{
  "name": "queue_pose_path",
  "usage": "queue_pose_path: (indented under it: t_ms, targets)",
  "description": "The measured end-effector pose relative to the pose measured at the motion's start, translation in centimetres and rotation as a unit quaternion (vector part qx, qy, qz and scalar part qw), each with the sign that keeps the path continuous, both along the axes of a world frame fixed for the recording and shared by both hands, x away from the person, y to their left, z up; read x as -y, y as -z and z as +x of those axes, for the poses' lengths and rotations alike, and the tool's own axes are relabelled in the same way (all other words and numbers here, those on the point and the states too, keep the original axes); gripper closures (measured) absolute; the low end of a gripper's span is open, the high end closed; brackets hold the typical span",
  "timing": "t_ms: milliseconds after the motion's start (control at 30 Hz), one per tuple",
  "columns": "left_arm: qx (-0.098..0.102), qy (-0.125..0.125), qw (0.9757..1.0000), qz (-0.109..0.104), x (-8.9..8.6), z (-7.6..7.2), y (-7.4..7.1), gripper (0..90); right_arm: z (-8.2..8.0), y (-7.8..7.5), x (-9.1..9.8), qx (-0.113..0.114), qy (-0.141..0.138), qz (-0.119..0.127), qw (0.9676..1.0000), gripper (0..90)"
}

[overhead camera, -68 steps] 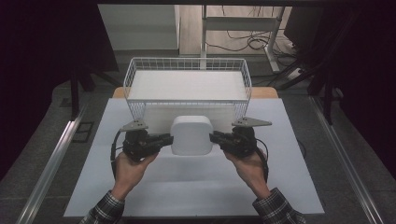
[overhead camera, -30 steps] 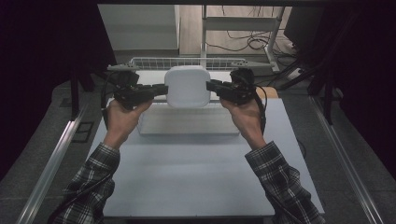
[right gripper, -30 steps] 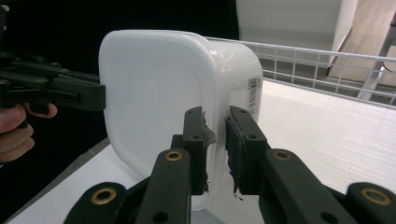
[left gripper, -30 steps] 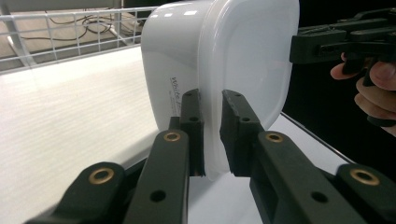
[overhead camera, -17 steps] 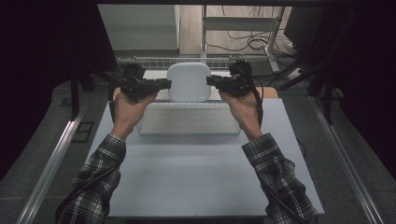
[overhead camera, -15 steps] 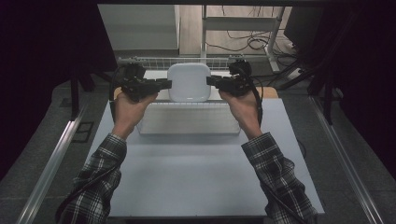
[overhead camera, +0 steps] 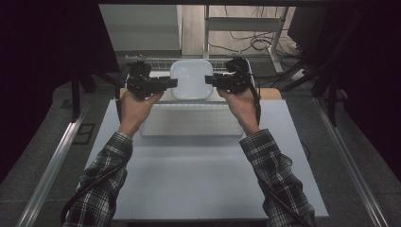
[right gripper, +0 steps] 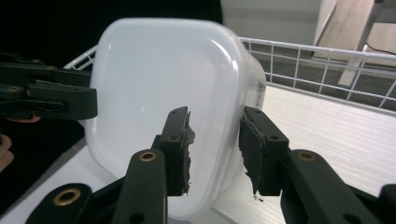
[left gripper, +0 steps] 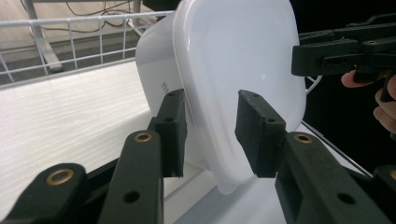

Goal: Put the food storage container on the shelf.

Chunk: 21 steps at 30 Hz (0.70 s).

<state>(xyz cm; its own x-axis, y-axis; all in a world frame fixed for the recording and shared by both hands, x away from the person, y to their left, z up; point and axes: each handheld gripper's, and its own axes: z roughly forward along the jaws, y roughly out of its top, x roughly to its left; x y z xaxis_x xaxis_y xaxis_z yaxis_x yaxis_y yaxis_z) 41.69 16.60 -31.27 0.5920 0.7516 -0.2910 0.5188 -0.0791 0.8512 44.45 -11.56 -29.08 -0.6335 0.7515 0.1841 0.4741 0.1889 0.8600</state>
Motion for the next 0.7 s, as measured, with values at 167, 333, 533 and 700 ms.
queue_pose_path:
  t_ms: [167, 333, 533, 700]
  targets:
    - [-0.006, -0.003, 1.0000, -0.002, 0.0, 0.3, 0.2, 64.7, 0.4, 0.2, -0.1, -0.003, 0.003, 0.002, 1.0000, 61.0]
    - [-0.010, -0.005, 0.9999, 0.000, 0.0, 0.6, 0.1, 64.2, 0.7, 0.3, -0.1, -0.005, 0.002, 0.003, 1.0000, 59.4]
    - [-0.014, -0.010, 0.9998, 0.009, 0.1, 1.4, -0.1, 60.9, 1.1, 0.2, -0.4, -0.003, 0.003, -0.009, 0.9999, 56.9]
    - [-0.007, -0.021, 0.9993, 0.032, 0.4, 2.0, -0.4, 59.7, 1.7, 0.3, -0.6, -0.015, 0.009, -0.011, 0.9998, 49.6]
